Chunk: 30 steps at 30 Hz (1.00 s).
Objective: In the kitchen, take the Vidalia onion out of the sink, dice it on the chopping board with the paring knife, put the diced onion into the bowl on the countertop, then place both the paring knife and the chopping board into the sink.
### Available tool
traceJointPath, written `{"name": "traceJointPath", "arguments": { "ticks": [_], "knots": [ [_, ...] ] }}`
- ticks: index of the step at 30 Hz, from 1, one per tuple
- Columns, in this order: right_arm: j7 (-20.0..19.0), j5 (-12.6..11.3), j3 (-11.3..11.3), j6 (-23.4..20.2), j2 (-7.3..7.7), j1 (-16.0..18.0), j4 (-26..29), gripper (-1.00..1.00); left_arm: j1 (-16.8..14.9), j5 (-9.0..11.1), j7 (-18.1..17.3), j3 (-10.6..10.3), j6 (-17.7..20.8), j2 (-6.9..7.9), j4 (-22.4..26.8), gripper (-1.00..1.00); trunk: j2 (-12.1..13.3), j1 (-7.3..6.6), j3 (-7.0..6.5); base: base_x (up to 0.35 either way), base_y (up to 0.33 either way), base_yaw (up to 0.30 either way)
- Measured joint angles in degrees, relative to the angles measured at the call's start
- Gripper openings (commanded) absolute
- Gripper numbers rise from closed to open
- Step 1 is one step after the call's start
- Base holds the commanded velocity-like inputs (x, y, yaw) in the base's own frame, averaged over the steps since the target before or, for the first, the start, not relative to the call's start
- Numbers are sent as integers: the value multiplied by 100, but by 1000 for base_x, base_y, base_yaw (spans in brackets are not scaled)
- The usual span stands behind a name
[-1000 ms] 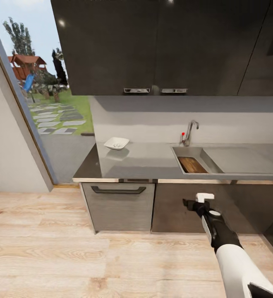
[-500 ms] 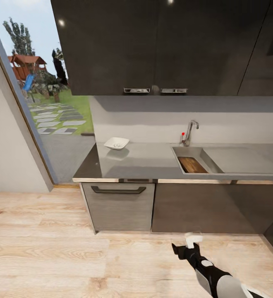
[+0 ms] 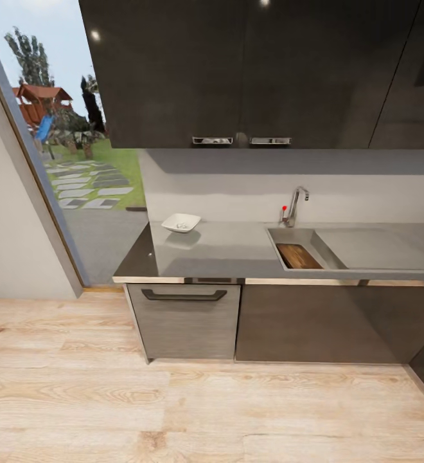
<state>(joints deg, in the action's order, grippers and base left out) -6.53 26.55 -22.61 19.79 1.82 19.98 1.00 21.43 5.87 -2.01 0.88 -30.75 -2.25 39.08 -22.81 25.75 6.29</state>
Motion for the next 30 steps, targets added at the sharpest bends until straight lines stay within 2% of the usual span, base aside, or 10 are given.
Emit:
{"name": "traceJointPath", "arguments": {
  "ticks": [4, 7, 11, 16, 18, 20, 21, 22, 26, 30],
  "knots": [
    [2, 8, -1, 1, 0, -492, -1, 100, -6, 1, -4, 1, 8, 61, -25, 100, 0, 0, 0, 0, 0, 0],
    [11, 9, -4, 5, 0, -756, -1, 100, -8, -1, -5, 4, 10, 199, -63, 100, 0, 0, 0, 0, 0, 0],
    [14, 9, -8, 4, 0, -1012, -2, 100, -8, -19, -10, 20, 5, 293, -155, 100, 0, 0, 0, 0, 0, 0],
    [19, 8, -10, -33, 0, -1167, -1, 100, -8, -15, -44, 14, -2, 309, -192, 100, 0, 0, 0, 0, 0, 0],
    [85, 7, -9, -66, 0, -1262, -9, 100, -27, -7, -28, 6, 37, 269, -196, 100, 0, 0, 0, 0, 0, 0],
    [155, 1, -14, -70, 0, -1362, -7, 100, -103, -7, -11, 4, 343, 232, -191, 100, 0, 0, 0, 0, 0, 0],
    [200, -5, -22, -75, 3, -1396, -7, 100, -134, -10, -8, 1, 807, 223, -174, 100, 0, 0, -5, 0, 0, 0],
    [222, -6, -25, -81, 5, -1405, -8, 100, -154, -11, -5, 0, 1096, 224, -166, 100, 0, 0, -11, 0, 0, 0],
    [314, -7, -33, -145, 12, -1423, -8, 100, -249, -19, -2, 4, 2026, 246, -172, 100, -1, 0, -42, 0, 0, 0],
    [368, -8, -38, -298, 80, -1461, -8, 100, -391, -15, 5, 10, 2624, 295, -245, 100, -1, 0, -77, 0, 0, 0]
  ]
}}
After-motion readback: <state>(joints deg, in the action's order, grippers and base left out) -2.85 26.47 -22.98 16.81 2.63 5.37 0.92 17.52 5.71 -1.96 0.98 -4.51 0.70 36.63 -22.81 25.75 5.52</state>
